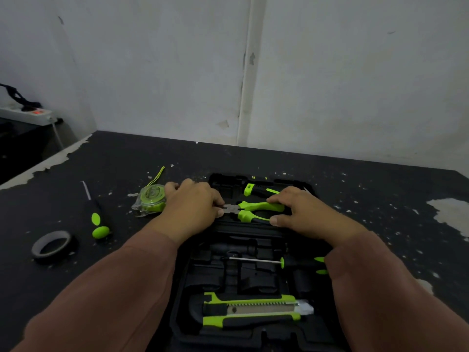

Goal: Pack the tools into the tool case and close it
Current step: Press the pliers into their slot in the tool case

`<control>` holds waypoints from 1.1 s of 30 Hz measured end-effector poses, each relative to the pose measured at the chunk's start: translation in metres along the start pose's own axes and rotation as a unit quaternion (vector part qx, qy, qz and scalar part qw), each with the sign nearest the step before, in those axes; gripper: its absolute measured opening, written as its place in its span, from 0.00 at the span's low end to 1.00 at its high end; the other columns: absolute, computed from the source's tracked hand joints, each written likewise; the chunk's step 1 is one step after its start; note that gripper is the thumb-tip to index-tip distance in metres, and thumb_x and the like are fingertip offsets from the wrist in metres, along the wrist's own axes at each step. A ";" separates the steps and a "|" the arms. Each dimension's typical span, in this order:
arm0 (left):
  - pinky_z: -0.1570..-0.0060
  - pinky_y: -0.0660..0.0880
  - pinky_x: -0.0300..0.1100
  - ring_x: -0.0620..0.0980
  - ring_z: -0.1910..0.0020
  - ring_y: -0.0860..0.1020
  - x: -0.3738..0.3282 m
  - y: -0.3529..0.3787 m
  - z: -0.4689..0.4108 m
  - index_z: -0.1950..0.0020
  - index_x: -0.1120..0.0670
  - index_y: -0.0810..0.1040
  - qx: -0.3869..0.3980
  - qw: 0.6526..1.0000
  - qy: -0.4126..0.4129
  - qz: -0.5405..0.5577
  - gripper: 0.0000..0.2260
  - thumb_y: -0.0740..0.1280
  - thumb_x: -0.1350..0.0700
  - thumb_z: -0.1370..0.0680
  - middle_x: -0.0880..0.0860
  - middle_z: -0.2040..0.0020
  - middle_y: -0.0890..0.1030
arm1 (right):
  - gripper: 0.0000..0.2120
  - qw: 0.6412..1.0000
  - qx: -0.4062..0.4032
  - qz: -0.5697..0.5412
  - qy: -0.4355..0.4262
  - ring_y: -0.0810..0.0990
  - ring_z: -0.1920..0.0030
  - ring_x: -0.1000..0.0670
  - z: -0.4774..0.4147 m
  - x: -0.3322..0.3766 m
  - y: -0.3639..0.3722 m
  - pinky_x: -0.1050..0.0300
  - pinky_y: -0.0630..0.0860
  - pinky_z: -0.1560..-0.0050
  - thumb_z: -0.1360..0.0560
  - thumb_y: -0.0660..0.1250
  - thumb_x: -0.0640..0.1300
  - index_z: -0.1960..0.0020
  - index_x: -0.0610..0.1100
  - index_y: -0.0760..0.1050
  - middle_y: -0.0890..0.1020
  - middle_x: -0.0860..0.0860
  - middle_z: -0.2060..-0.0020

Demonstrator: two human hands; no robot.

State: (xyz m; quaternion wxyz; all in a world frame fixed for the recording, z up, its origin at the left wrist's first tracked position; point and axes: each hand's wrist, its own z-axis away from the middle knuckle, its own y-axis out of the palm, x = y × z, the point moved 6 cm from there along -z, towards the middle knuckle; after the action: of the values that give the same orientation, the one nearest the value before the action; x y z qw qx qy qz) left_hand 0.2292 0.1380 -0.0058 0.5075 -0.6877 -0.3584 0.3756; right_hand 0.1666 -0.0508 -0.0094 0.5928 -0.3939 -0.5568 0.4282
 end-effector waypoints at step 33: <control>0.32 0.47 0.64 0.52 0.36 0.67 0.001 0.003 0.003 0.50 0.39 0.79 0.030 0.997 -0.053 0.055 0.10 0.67 0.39 0.29 0.43 0.47 0.76 | 0.24 1.000 -0.006 -0.019 -0.017 0.70 0.37 0.48 -0.001 0.001 0.002 0.54 0.67 0.34 0.28 0.68 0.50 0.32 0.52 0.69 0.70 0.51 0.36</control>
State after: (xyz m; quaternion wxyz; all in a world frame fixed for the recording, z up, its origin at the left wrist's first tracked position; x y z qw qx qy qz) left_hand 0.2272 0.1394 -0.0099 0.4869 -0.6700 -0.3346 0.4496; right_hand 0.1675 -0.0489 -0.0110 0.5891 -0.3793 -0.5768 0.4199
